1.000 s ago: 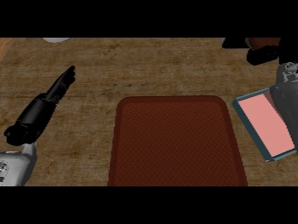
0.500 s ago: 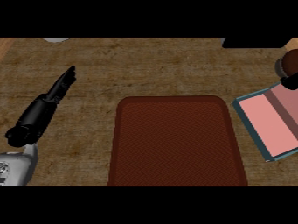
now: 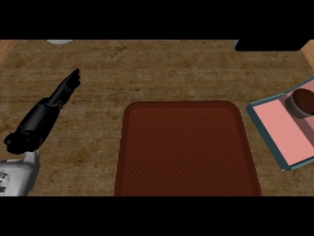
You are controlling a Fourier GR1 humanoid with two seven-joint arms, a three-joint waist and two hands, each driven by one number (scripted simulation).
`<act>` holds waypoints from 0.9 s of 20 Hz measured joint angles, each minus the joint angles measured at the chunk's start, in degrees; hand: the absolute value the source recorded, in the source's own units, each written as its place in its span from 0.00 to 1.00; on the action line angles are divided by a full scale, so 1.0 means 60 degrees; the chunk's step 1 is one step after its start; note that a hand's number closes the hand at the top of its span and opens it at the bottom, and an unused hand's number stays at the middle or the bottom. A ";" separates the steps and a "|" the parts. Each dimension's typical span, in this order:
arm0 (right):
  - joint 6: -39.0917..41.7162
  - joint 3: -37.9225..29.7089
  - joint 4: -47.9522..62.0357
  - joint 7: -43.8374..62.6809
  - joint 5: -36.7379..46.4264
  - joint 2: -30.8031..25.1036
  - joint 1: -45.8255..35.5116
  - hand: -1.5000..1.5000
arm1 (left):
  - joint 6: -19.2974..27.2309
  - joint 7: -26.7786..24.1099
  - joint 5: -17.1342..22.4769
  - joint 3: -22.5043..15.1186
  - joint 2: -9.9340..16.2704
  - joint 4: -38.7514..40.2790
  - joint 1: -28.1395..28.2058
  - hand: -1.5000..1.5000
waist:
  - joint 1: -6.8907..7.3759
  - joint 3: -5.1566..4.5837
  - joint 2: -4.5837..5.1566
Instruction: Pick the cupcake from the tray and place it in the cardboard box
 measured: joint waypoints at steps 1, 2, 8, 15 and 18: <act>0.0094 -0.0081 -0.0002 -0.0369 -0.0139 -0.0073 0.0159 0.00 | 0.0035 0.0021 -0.0036 -0.0002 -0.0042 -0.0025 -0.0013 0.50 | -0.0003 0.0000 0.0000; 0.0187 -0.0163 -0.0076 -0.0569 -0.0300 -0.0068 0.0172 0.00 | 0.0033 -0.0028 -0.0040 0.0047 -0.0058 0.0104 -0.0056 0.50 | -0.0010 0.0003 0.0002; -0.1257 -0.1259 -0.0815 -0.1986 -0.1236 0.0593 0.0264 0.00 | -0.0049 -0.0001 -0.0010 0.0146 -0.0023 0.0065 0.0049 0.50 | -0.0089 0.0016 -0.0027; -0.3251 -0.4002 -0.0948 -0.2567 -0.3461 0.1665 -0.0274 0.00 | 0.0013 -0.0145 -0.0100 0.0152 -0.0077 0.0168 0.0054 0.50 | -0.0146 0.0022 -0.0029; -0.3552 -0.4931 -0.0760 -0.2832 -0.4175 0.1641 -0.0068 0.00 | -0.0023 -0.0116 -0.0094 0.0185 -0.0060 0.0048 0.0129 0.50 | -0.0090 0.0013 -0.0019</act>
